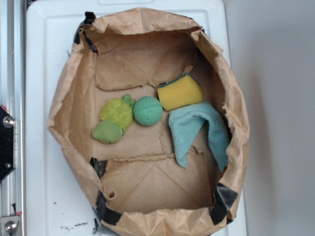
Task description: Grab the green ball.
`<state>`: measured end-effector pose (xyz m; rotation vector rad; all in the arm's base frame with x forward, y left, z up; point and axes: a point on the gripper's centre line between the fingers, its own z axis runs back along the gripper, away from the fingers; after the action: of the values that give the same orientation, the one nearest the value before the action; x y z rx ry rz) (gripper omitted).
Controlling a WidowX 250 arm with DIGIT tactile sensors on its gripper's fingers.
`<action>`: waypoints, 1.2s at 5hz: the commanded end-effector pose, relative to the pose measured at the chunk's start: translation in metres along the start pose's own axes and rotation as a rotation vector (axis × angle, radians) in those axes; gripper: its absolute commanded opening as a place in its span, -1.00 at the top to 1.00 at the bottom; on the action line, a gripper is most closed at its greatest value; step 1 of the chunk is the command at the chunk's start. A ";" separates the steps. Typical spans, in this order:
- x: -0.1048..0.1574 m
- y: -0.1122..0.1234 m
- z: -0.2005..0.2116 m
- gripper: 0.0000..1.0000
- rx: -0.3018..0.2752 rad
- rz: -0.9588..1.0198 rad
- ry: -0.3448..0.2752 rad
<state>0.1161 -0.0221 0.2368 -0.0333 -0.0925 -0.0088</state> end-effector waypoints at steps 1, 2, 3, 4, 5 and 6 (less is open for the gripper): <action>0.000 0.000 0.000 -1.00 0.000 0.000 0.000; 0.026 0.003 -0.026 -1.00 0.020 0.008 -0.045; 0.050 0.006 -0.049 -1.00 0.049 0.023 -0.049; 0.069 0.016 -0.066 -1.00 0.076 0.041 -0.079; 0.088 0.031 -0.073 -1.00 0.084 0.074 -0.111; 0.117 0.046 -0.072 -1.00 0.044 0.150 -0.099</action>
<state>0.2357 0.0126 0.1593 0.0023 -0.1351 0.1321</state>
